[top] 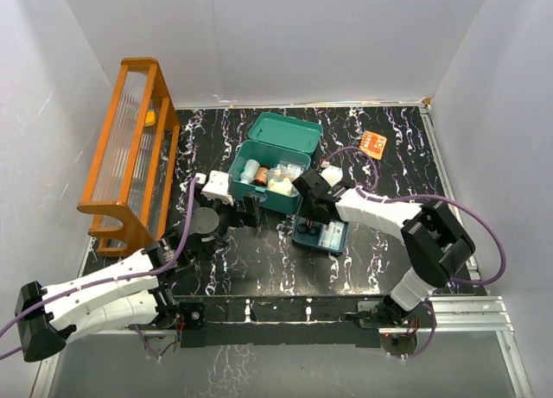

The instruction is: Organize the medicine kit

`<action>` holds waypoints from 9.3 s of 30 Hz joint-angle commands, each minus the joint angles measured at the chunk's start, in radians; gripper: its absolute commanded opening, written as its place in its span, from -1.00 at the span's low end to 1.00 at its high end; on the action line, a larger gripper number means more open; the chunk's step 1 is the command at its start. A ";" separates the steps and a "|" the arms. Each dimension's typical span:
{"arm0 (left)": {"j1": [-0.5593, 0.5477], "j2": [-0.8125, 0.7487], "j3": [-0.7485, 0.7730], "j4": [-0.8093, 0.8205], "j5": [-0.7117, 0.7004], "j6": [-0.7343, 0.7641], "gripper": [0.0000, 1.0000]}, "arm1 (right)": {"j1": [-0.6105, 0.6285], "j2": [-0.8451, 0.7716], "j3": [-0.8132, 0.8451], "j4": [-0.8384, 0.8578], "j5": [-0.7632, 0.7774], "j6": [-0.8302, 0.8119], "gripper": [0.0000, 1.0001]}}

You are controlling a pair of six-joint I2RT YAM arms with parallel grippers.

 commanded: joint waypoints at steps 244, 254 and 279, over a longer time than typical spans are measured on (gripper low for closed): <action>0.267 -0.136 -0.026 -0.151 0.198 -0.122 0.32 | 0.051 0.328 0.760 -0.323 -0.365 -1.038 -1.00; 0.267 -0.127 -0.031 -0.146 0.199 -0.123 0.33 | 0.044 0.342 0.727 -0.286 -0.355 -1.038 -0.95; 0.267 -0.113 -0.019 -0.147 0.203 -0.133 0.33 | 0.024 0.145 0.748 -0.299 -0.327 -0.873 -0.15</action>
